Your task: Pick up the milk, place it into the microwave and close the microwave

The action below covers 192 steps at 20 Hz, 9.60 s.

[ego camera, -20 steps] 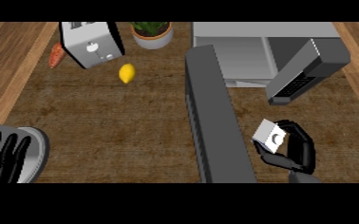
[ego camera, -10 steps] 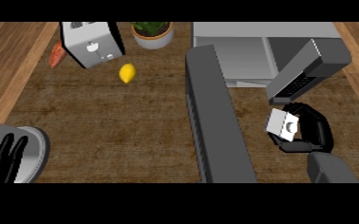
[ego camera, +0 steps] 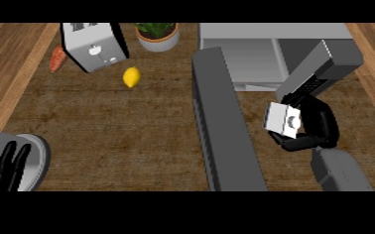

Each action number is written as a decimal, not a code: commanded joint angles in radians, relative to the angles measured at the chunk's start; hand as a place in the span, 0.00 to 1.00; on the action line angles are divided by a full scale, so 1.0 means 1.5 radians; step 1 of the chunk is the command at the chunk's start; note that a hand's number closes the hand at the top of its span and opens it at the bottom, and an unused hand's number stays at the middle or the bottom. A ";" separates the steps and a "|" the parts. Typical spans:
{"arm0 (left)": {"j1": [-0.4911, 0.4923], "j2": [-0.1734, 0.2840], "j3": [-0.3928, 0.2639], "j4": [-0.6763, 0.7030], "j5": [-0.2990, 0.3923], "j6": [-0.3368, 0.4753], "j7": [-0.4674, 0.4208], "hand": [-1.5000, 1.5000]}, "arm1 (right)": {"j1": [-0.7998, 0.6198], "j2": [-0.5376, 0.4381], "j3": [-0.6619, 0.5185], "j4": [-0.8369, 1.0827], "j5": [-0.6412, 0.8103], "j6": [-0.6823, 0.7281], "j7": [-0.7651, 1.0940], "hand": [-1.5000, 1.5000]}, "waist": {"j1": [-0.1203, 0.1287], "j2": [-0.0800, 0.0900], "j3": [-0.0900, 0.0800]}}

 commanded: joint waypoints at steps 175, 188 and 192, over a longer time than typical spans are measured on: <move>-0.824 -0.006 -0.719 0.786 0.145 0.589 -0.097 1.00 | 0.095 -0.144 -0.055 -0.319 -0.157 0.272 0.217 0.00 | -0.160 0.026 -0.004; -0.908 -0.007 -0.610 0.863 0.284 0.614 -0.166 1.00 | 0.075 -0.167 -0.057 -0.345 -0.248 0.300 0.278 0.00 | -0.200 0.050 -0.006; -0.946 -0.007 -0.592 0.893 0.313 0.607 -0.179 1.00 | 0.061 -0.172 -0.062 -0.354 -0.262 0.297 0.284 0.00 | -0.212 0.052 -0.004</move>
